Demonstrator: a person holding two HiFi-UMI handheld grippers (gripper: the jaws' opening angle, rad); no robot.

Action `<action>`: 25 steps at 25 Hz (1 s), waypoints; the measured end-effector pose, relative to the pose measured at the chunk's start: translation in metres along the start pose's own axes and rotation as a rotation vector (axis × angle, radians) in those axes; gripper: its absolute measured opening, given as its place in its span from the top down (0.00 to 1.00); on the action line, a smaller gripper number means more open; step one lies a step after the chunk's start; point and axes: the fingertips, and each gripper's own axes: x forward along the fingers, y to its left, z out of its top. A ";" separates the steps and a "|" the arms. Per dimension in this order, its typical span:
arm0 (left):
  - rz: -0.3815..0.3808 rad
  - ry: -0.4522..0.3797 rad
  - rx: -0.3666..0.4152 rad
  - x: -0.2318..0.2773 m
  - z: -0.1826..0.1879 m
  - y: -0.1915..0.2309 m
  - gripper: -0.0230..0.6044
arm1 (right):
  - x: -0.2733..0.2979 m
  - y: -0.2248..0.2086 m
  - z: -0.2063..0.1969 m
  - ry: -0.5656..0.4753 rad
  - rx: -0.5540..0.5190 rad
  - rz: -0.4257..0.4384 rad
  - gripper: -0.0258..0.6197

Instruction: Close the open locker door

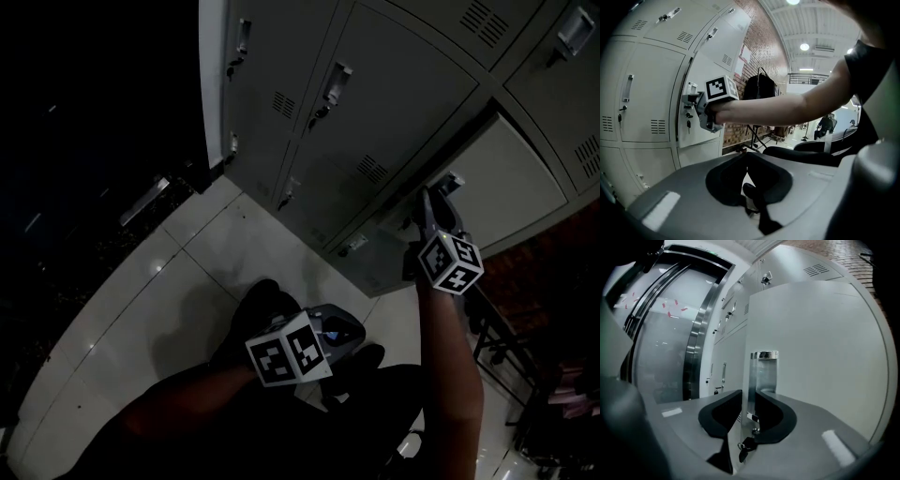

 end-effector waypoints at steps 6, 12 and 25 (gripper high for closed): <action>0.002 -0.010 -0.009 -0.004 0.002 0.002 0.94 | 0.030 -0.019 0.003 0.034 -0.029 -0.057 0.86; 0.002 -0.029 -0.018 -0.005 0.004 0.004 0.94 | 0.048 -0.037 0.004 0.047 -0.012 -0.146 0.87; 0.004 -0.043 -0.019 -0.008 0.004 0.006 0.94 | 0.056 -0.045 0.002 0.060 -0.025 -0.308 0.86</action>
